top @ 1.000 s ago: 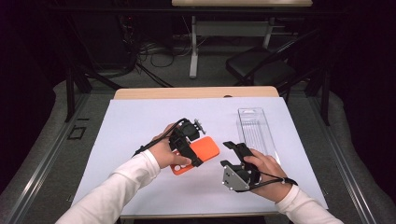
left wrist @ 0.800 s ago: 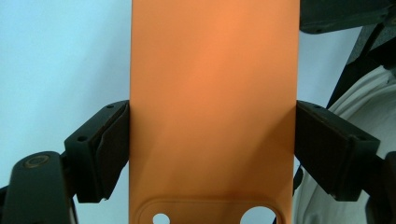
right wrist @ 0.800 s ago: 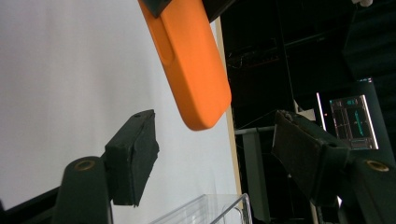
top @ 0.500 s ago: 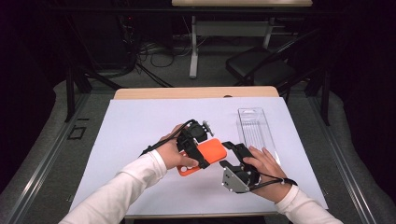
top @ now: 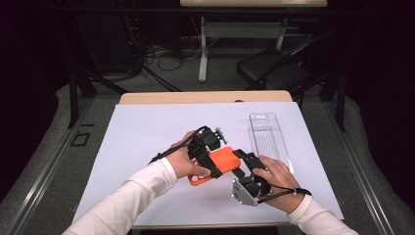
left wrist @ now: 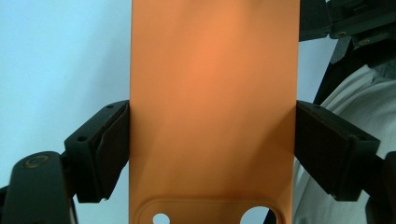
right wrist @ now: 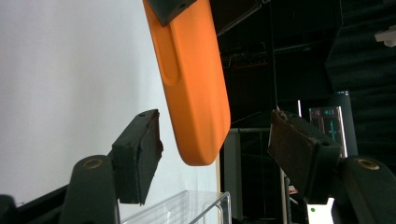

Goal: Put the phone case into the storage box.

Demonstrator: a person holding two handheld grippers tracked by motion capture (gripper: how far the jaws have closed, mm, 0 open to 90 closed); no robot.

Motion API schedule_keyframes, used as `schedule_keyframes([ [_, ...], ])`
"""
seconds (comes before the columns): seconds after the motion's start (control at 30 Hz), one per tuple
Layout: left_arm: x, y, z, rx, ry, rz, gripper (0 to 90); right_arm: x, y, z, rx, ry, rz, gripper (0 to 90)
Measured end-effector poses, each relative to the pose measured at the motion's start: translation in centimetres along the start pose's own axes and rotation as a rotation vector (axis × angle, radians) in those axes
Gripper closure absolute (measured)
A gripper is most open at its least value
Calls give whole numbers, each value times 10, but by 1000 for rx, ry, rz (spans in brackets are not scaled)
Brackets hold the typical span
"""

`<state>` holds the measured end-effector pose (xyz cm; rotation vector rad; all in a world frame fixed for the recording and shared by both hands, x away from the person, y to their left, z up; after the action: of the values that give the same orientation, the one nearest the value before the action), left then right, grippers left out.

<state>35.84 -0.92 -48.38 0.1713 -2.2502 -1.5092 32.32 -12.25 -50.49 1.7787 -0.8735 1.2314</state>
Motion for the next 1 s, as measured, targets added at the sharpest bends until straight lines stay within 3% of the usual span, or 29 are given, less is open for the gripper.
schedule_keyframes([
  [1.0,16,-3,-7,-8,-35,32,160,-9,-7,-4,9,112,22,499],
])
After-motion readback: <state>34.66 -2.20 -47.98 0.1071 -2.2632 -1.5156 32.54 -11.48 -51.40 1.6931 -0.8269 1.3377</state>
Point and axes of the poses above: each handheld gripper's, and its own axes: y roughly backward along the jaws, z roughly out of its underside, x roughly to its right, the point moved 7 cm from there along -y, roughly forward along the jaws, and after that the axes turned 9 degrees about z, right-handed, at the moved point
